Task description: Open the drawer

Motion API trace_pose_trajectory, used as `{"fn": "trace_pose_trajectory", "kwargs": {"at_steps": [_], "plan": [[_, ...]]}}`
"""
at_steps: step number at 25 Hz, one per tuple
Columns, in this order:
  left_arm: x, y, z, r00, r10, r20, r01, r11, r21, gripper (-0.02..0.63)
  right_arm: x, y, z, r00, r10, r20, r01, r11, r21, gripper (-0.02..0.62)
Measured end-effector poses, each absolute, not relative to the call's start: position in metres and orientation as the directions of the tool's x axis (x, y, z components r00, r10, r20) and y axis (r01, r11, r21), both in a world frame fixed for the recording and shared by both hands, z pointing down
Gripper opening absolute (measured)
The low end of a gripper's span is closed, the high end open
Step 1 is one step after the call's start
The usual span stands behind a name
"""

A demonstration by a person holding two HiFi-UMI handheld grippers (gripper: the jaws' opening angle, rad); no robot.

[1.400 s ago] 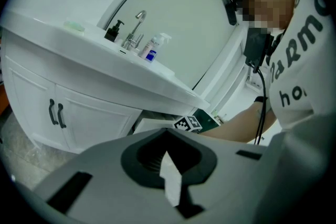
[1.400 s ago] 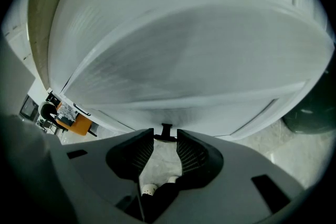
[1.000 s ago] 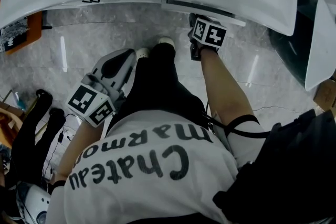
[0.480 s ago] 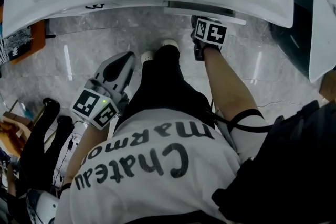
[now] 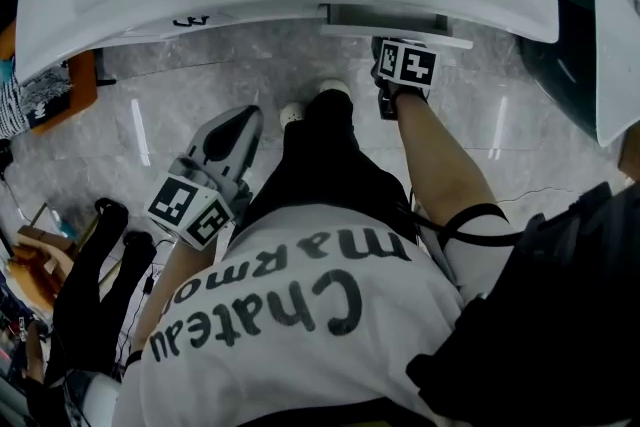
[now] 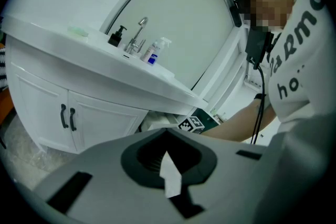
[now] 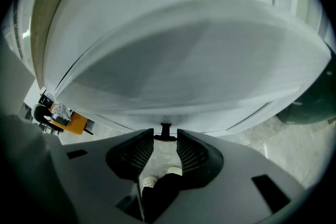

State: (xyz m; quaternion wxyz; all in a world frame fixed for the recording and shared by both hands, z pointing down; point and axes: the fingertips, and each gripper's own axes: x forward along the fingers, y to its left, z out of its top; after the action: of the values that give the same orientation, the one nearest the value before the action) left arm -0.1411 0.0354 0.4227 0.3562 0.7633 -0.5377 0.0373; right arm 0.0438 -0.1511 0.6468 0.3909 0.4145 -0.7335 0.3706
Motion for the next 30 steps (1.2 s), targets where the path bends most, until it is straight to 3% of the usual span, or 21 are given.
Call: {"fn": "trace_pose_trajectory", "kwargs": {"at_steps": [30], "plan": [[-0.154, 0.032, 0.428, 0.477, -0.752, 0.456, -0.836, -0.228, 0.499, 0.001, 0.060, -0.138, 0.650, -0.329, -0.320, 0.889, -0.909, 0.362, -0.206, 0.144]]}}
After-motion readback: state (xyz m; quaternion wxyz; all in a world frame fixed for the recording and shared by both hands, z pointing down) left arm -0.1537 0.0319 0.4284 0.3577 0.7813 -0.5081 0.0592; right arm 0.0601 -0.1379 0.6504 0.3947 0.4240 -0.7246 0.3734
